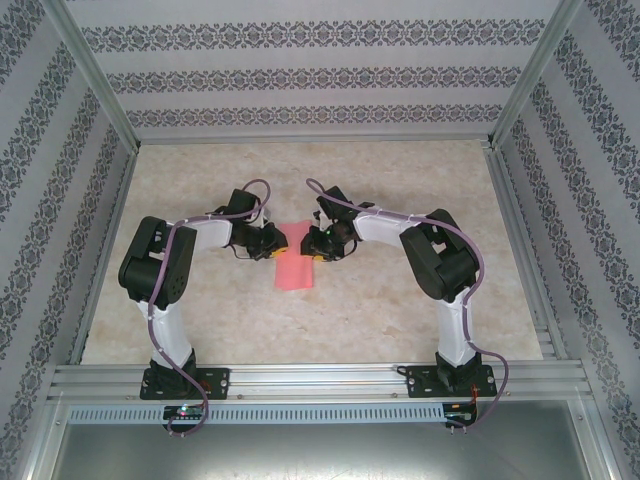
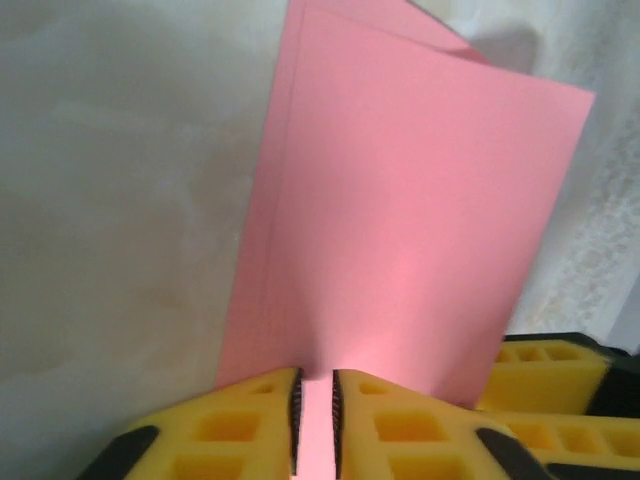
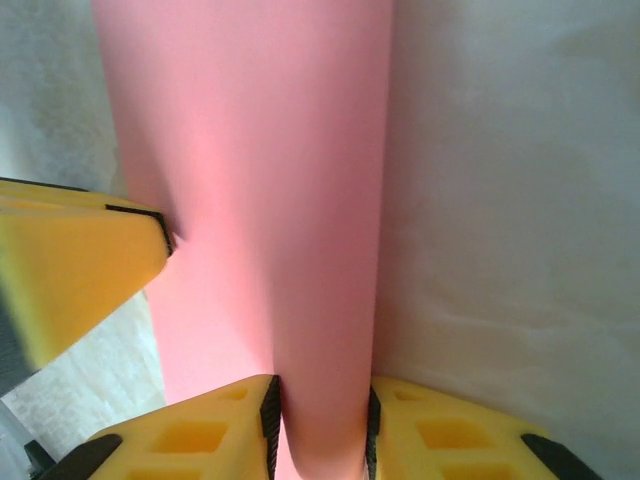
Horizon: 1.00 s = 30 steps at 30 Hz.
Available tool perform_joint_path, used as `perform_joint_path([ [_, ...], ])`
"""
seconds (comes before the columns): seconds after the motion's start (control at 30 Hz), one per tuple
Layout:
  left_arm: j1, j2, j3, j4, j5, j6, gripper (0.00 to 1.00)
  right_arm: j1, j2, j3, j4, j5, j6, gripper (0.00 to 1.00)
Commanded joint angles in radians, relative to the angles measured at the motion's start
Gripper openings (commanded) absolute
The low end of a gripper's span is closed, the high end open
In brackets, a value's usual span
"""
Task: Fold a paper plane with a square sheet of paper (pick it up from the middle)
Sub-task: First fold in half a square sheet of paper at the center of the table, then hold the square sheet of paper at the center of the table.
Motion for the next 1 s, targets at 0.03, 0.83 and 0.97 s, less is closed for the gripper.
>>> perform_joint_path([
  [0.03, 0.007, -0.067, 0.046, -0.016, -0.045, -0.063, 0.36, 0.002, 0.052, -0.032, -0.025, 0.121, 0.057, 0.29],
  [0.83, 0.105, -0.262, -0.075, -0.101, -0.129, 0.034, 0.45, 0.052, 0.183, 0.055, -0.197, 0.237, 0.071, 0.4],
  [0.97, 0.106, -0.241, -0.071, -0.104, -0.119, 0.04, 0.44, 0.06, 0.208, 0.084, -0.224, 0.246, 0.045, 0.41],
])
